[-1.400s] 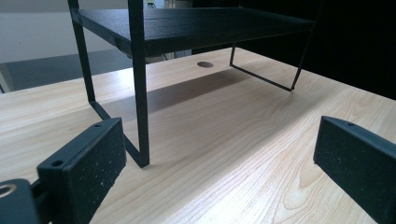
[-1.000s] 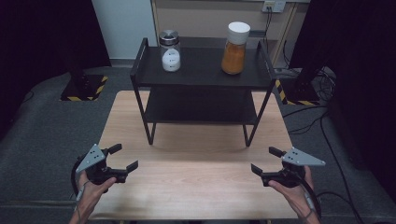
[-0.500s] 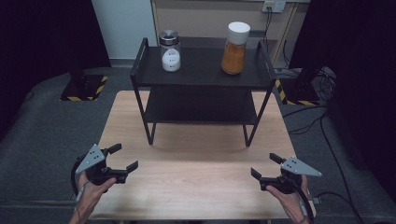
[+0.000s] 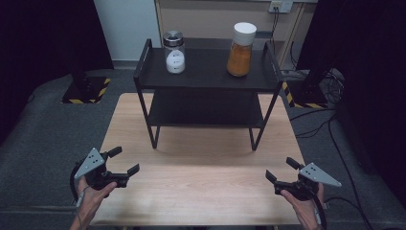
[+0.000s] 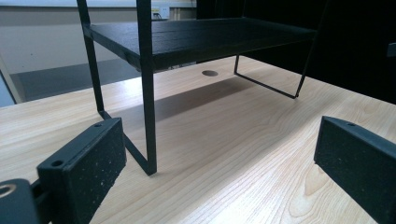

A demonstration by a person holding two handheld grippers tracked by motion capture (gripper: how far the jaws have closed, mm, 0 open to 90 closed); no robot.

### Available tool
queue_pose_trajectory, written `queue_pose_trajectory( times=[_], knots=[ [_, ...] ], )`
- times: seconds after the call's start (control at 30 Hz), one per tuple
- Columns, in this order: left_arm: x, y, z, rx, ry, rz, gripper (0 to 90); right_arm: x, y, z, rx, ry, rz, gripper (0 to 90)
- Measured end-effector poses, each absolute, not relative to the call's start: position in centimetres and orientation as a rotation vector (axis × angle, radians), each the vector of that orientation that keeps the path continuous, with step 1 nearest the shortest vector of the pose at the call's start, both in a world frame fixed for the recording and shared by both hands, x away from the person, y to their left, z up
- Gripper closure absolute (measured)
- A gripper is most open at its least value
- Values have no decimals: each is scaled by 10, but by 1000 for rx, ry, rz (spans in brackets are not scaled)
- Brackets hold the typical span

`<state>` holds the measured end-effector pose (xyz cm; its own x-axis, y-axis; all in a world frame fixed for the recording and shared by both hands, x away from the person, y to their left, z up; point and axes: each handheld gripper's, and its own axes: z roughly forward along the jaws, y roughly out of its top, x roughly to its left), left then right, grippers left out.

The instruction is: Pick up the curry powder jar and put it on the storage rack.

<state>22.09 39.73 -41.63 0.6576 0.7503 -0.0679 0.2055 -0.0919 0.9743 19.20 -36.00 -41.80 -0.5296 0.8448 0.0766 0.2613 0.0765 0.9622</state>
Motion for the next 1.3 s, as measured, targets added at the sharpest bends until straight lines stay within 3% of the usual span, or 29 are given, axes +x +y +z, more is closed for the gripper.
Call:
queue_pose_trajectory(
  times=[1.3],
  knots=[
    [217, 395, -415, 1643, 774, 553, 11, 186, -362, -422, 1050, 1802, 1524, 67]
  ],
)
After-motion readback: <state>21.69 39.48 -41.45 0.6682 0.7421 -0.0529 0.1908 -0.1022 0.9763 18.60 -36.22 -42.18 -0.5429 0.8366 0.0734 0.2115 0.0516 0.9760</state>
